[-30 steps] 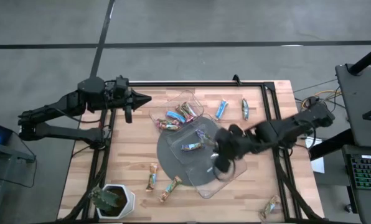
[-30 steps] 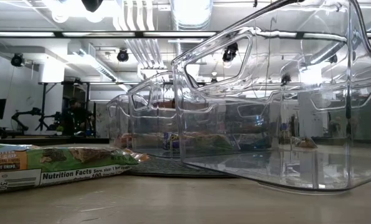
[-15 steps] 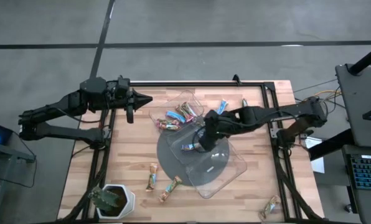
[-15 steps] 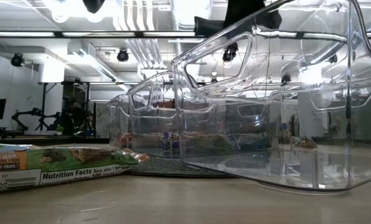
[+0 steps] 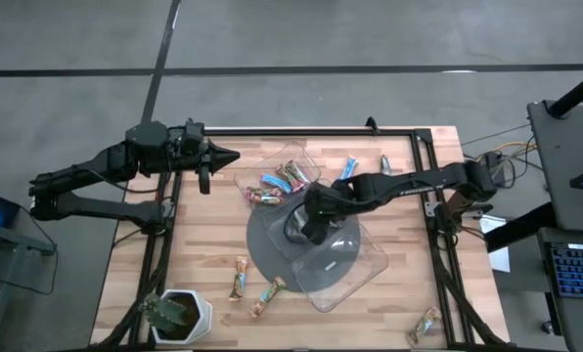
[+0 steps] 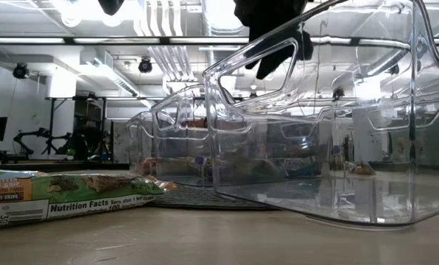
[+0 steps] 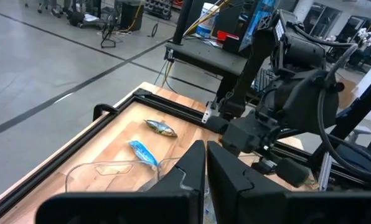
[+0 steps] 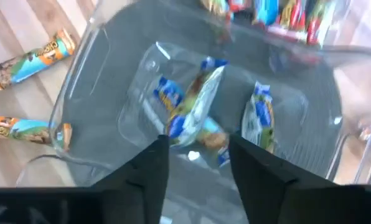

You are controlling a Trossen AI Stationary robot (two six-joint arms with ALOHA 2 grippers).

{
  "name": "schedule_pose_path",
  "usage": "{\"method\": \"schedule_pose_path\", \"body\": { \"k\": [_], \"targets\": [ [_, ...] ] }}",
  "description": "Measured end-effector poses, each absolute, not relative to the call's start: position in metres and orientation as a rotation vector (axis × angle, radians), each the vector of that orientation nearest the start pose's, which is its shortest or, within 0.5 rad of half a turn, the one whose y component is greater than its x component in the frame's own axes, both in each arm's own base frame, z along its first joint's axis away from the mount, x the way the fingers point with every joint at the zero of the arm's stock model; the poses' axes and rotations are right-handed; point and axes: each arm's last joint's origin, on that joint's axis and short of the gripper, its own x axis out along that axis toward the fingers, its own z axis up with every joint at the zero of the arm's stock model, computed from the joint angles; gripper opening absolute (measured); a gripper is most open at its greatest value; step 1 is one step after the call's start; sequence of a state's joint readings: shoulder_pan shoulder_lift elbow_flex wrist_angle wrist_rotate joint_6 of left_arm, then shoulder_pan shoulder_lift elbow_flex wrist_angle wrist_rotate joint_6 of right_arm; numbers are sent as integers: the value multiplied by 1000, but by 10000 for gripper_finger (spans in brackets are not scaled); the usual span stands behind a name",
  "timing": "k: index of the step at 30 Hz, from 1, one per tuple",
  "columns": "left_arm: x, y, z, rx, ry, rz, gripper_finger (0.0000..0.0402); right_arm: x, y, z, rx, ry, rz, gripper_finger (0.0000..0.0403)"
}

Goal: Pick and place Granola Bars by type
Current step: Put the yellow granola bar into the bottom transparent bin

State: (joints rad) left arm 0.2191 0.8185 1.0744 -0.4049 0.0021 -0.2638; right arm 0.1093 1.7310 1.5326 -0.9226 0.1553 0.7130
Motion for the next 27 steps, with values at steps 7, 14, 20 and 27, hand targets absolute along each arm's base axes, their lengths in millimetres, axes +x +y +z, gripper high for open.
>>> {"method": "schedule_pose_path", "body": {
  "k": [7,14,20,27],
  "targets": [
    [153,34,402,-279,119,235,0,349,35,315,399,938,-327,178],
    [153,34,404,-282,109,234,0,329,35,368,272,755,-197,163],
    [153,34,404,-284,109,231,0,305,43,411,128,536,-36,133],
    [153,32,405,-287,108,176,0,268,47,445,106,389,63,40]
  ]
}}
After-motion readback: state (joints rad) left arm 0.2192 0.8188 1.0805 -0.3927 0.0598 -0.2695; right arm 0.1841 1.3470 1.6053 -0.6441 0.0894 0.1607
